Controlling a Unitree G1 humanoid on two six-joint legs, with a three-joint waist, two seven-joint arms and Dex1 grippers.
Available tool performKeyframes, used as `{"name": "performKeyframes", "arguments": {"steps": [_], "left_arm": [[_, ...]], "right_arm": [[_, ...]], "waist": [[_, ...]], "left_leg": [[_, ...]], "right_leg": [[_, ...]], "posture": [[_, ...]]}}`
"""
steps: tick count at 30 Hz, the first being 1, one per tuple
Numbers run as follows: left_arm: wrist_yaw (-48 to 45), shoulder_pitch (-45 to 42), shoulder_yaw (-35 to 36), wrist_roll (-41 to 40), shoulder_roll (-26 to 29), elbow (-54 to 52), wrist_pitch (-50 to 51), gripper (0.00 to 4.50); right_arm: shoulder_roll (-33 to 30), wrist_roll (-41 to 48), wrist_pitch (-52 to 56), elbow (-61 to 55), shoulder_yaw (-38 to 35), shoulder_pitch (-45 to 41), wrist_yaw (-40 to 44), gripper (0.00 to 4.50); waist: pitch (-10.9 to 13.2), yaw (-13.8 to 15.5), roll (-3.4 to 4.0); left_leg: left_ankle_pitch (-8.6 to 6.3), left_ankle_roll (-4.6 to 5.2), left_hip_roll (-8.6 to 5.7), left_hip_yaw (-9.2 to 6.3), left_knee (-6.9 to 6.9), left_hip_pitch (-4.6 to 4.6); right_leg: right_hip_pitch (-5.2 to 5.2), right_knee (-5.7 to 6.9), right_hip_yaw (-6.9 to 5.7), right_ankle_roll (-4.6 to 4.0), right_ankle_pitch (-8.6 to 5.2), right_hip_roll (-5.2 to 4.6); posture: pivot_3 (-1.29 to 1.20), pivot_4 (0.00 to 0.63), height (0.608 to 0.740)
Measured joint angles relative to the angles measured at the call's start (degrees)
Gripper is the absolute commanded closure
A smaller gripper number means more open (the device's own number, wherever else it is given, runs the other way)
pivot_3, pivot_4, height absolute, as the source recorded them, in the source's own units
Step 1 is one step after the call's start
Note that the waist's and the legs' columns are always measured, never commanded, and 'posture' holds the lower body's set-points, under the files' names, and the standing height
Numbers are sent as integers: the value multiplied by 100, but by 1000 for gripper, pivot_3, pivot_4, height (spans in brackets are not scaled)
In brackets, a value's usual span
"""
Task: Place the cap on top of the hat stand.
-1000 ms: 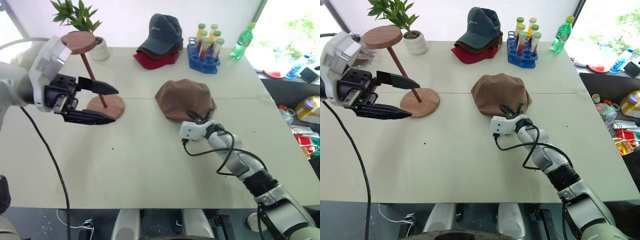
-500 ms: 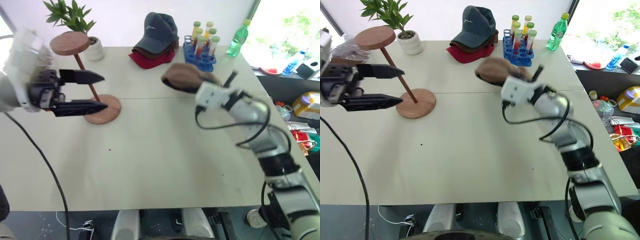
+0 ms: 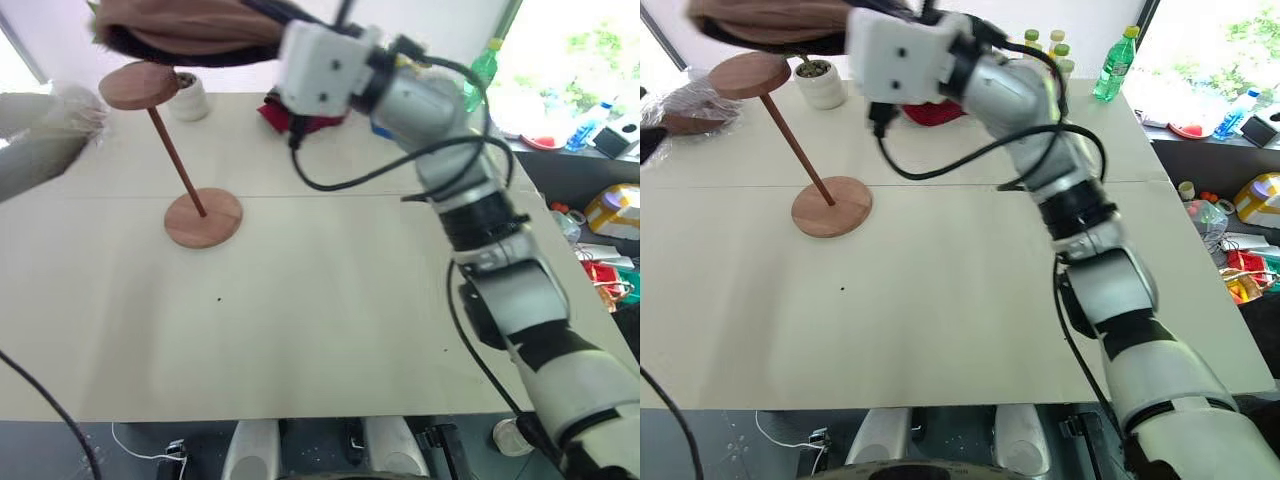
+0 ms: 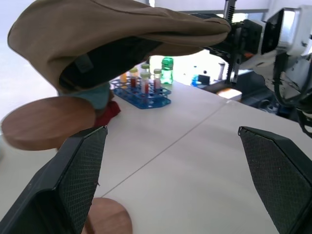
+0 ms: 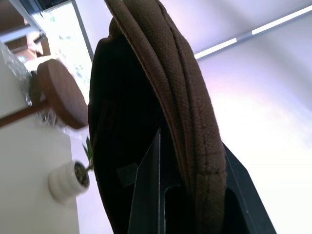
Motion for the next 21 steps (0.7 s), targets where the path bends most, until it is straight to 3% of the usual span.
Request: {"name": "performKeyframes", "arguments": {"steps": [7, 21], "left_arm": [[161, 552, 664, -132, 81, -224, 263, 0], [145, 689, 548, -106, 169, -132, 51, 0]], "right_arm": [[476, -844, 544, 1145, 547, -964, -186, 4449], [1240, -904, 1178, 1320, 867, -1055, 364, 4449]], "waist": [[-6, -13, -10], [-6, -138, -11]], "left_leg": [[-1, -5, 1, 6, -6, -1], [-1, -5, 4, 15, -18, -6]], "right_leg": [[-24, 0, 6, -13, 0, -3], [-30, 4, 10, -14, 4, -1]], "posture": [[0, 150, 728], [0, 150, 728]]}}
